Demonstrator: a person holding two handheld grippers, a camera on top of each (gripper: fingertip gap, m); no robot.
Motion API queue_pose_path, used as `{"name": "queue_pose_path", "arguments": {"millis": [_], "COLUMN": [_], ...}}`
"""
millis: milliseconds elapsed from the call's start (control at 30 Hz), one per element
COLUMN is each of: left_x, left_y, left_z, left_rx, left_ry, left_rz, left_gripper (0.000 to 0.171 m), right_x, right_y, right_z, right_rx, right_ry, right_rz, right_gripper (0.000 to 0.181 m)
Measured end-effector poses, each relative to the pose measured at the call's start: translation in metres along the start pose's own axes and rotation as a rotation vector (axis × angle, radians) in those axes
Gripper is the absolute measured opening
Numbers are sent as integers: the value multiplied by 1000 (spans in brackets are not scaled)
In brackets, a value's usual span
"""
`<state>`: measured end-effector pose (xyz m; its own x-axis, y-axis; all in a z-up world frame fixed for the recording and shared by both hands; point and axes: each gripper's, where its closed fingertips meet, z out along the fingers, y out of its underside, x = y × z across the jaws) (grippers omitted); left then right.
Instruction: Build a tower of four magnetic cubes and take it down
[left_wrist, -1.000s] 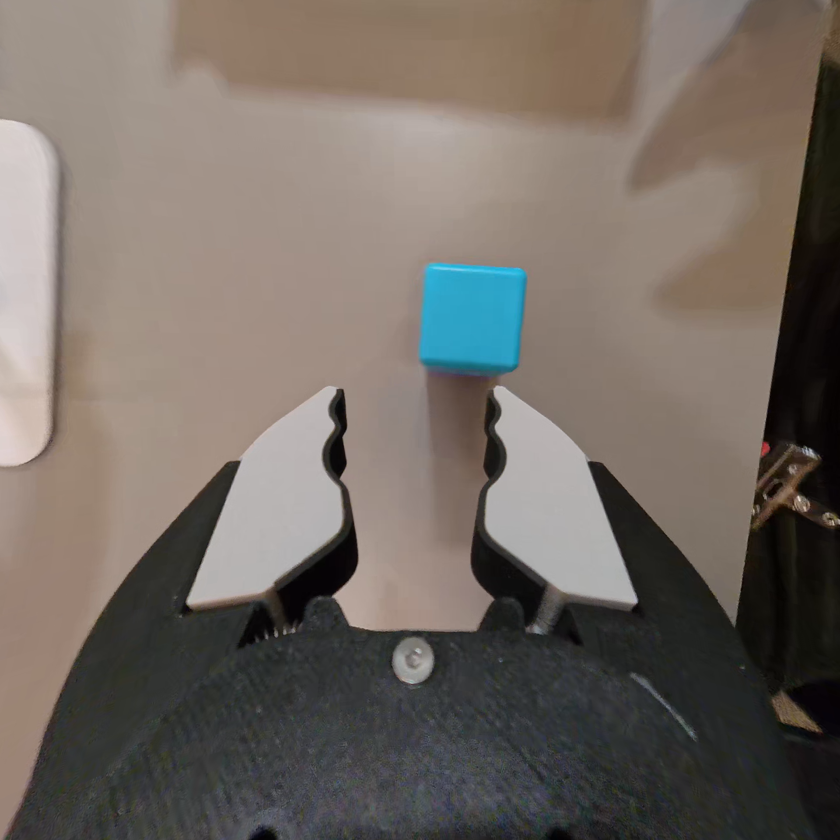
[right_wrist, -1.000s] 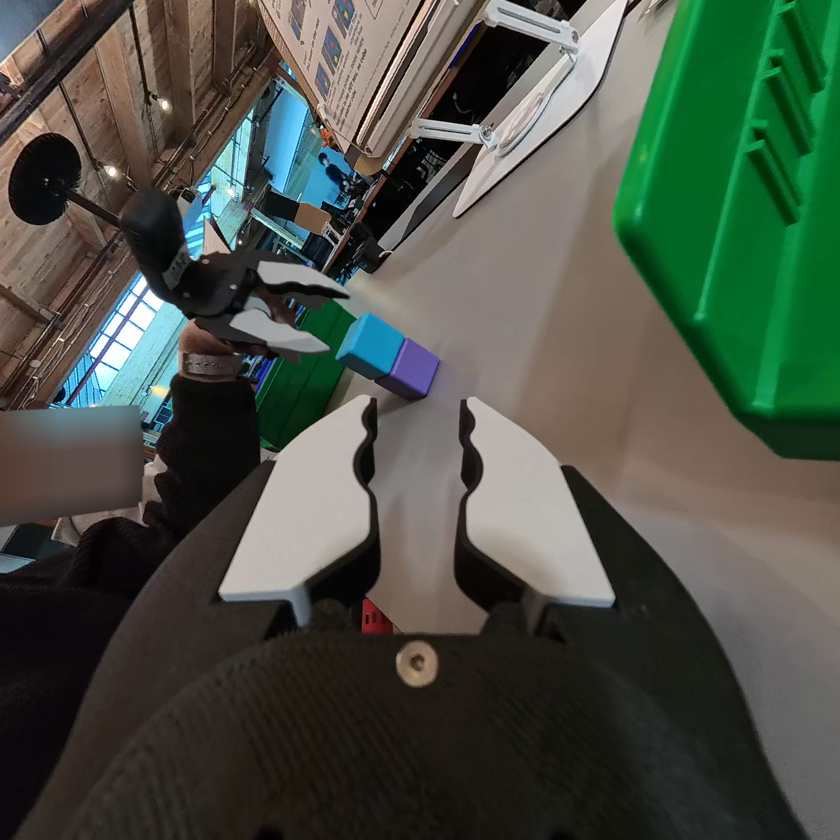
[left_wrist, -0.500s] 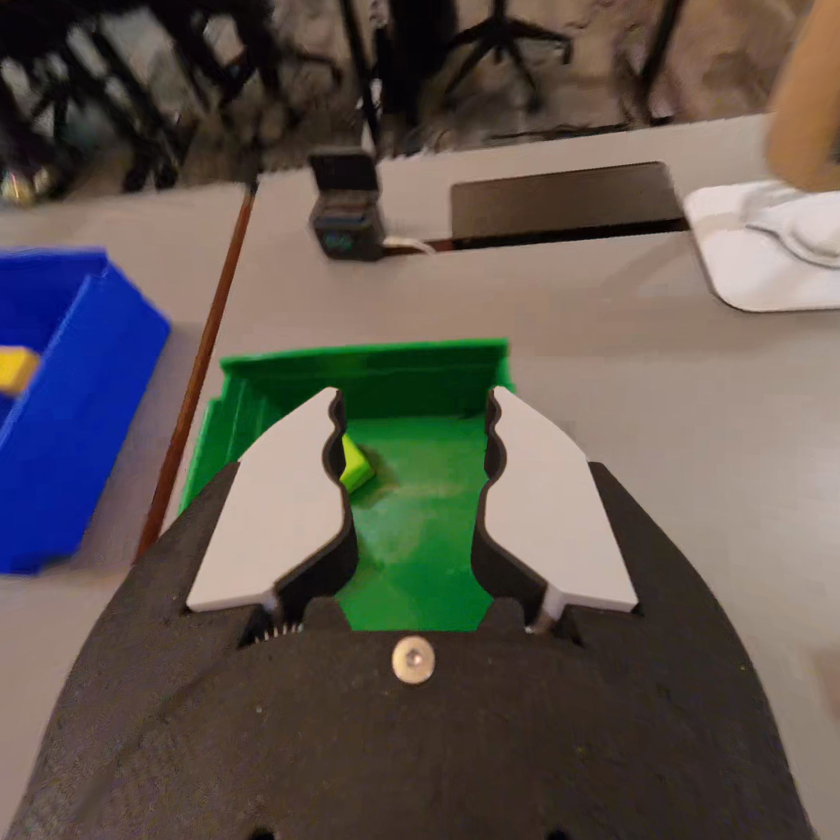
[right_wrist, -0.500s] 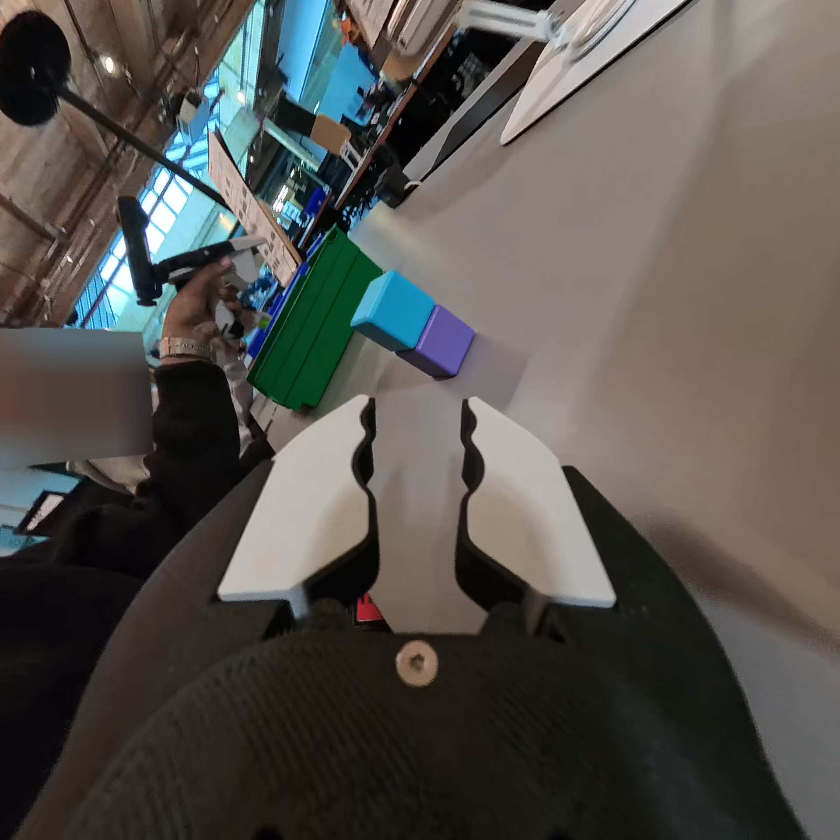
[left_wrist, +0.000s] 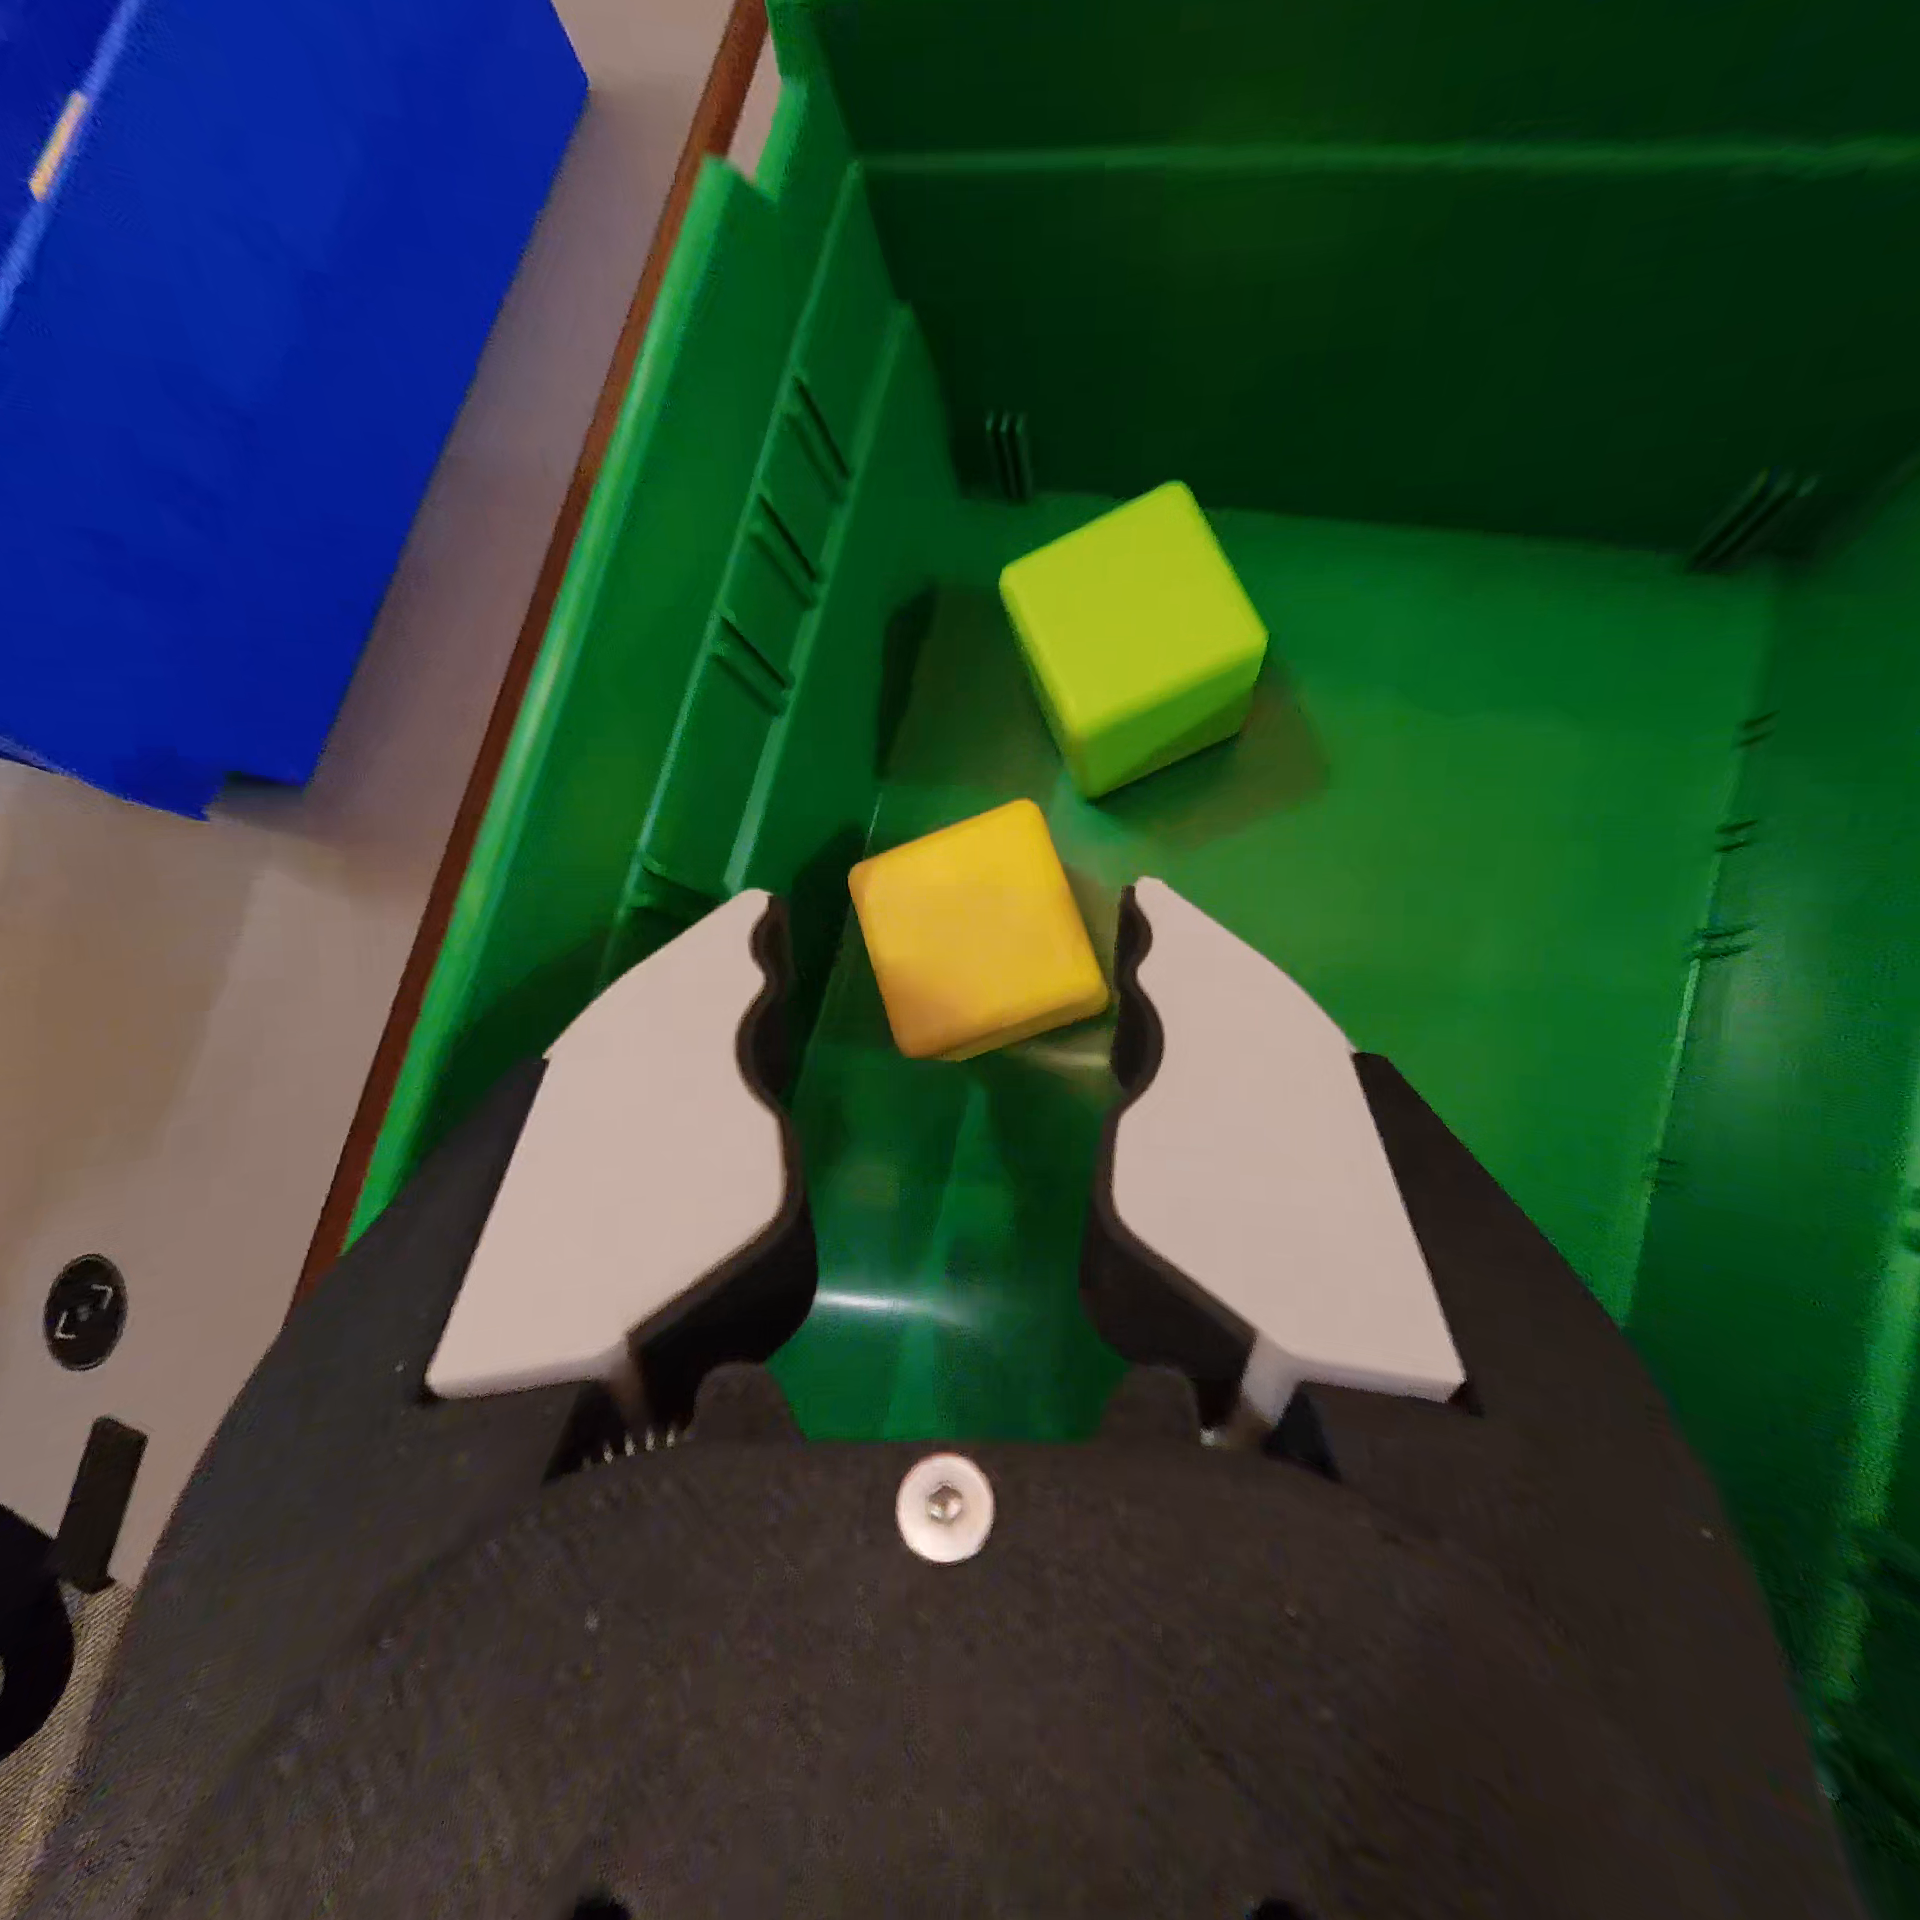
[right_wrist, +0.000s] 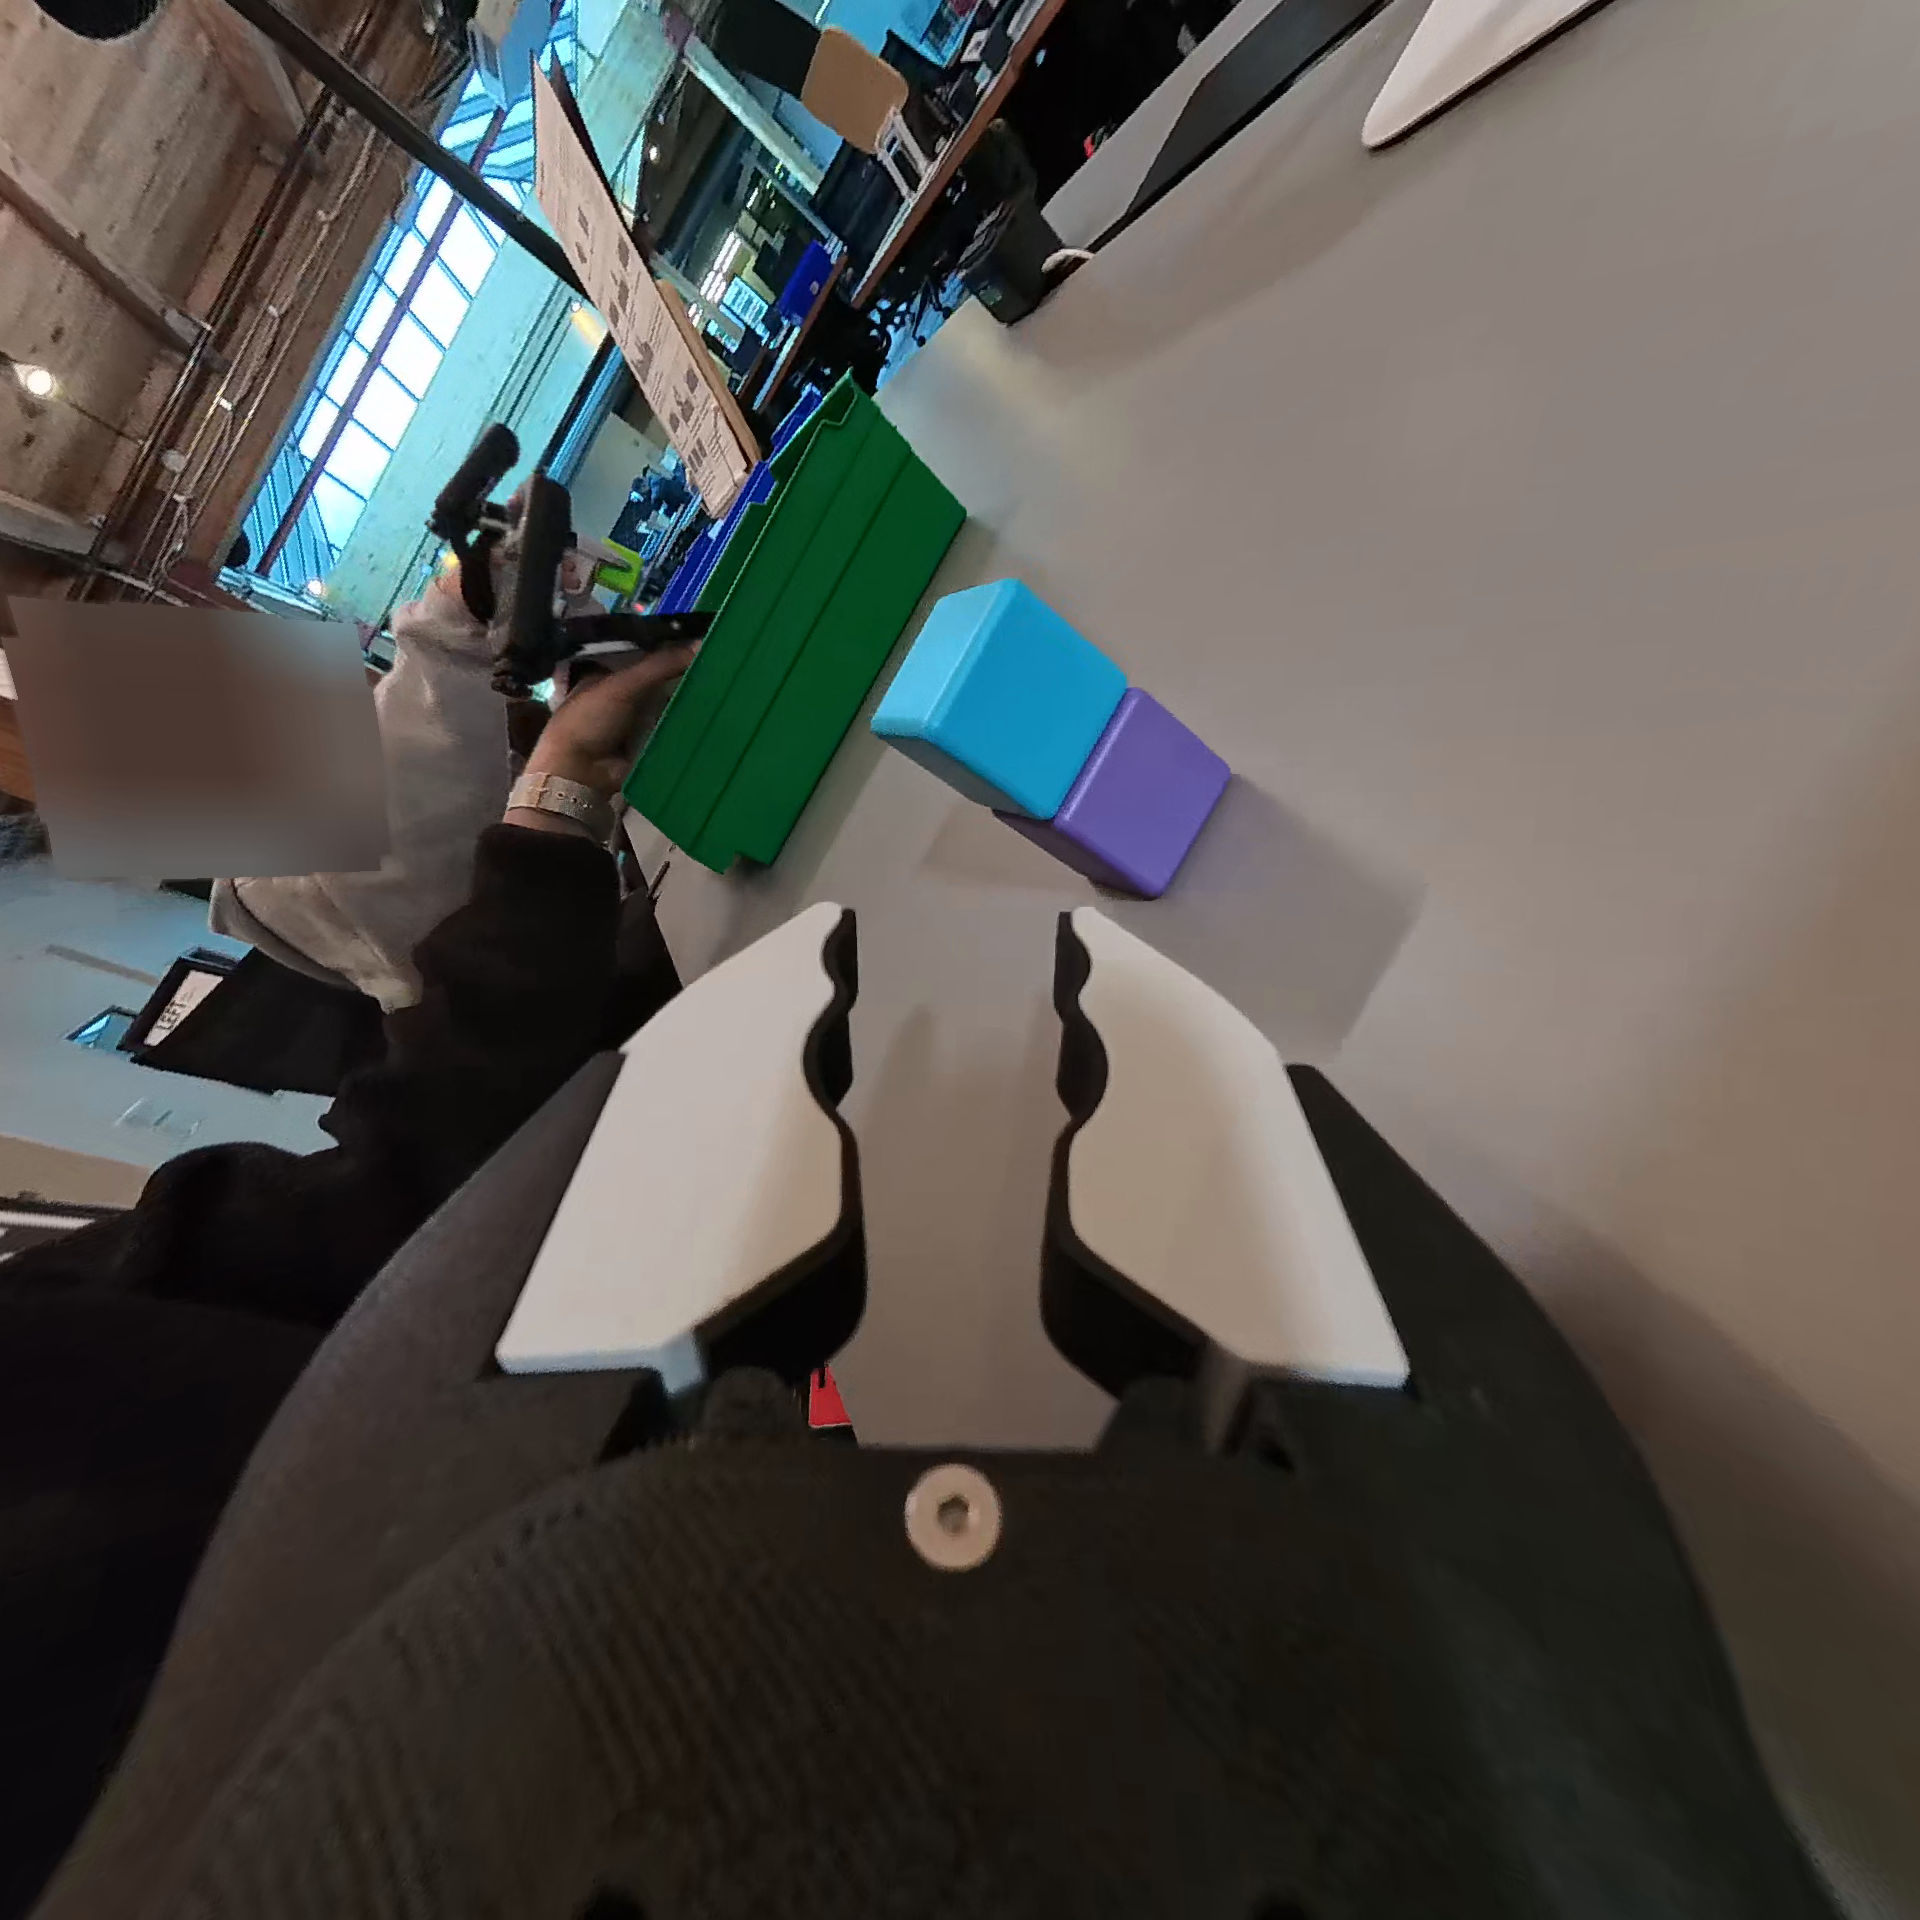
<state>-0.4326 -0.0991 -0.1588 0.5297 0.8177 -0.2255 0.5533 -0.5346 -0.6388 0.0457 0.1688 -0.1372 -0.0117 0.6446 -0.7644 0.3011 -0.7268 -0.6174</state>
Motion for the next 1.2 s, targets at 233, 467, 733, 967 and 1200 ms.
{"name": "queue_pose_path", "arguments": {"millis": [233, 467, 733, 967, 1200], "left_x": [7, 15, 64, 200, 314], "left_y": [21, 21, -68, -76, -20], "left_z": [22, 24, -82, -184, -222], "left_rx": [-56, -56, 271, 429, 402], "left_ry": [57, 125, 423, 810, 1024], "left_rz": [-57, -37, 101, 453, 836], "left_gripper": [64, 56, 55, 53, 53], "right_x": [-3, -2, -1, -1, -1], "right_y": [2, 1, 1, 1, 2], "right_z": [9, 6, 2, -1, -5], "right_rx": [-23, -11, -5, 0, 4], "right_ry": [-17, -10, -5, -4, -2], "right_rz": [-3, -2, 3, 4, 4], "right_gripper": [37, 36, 36, 36, 35]}}
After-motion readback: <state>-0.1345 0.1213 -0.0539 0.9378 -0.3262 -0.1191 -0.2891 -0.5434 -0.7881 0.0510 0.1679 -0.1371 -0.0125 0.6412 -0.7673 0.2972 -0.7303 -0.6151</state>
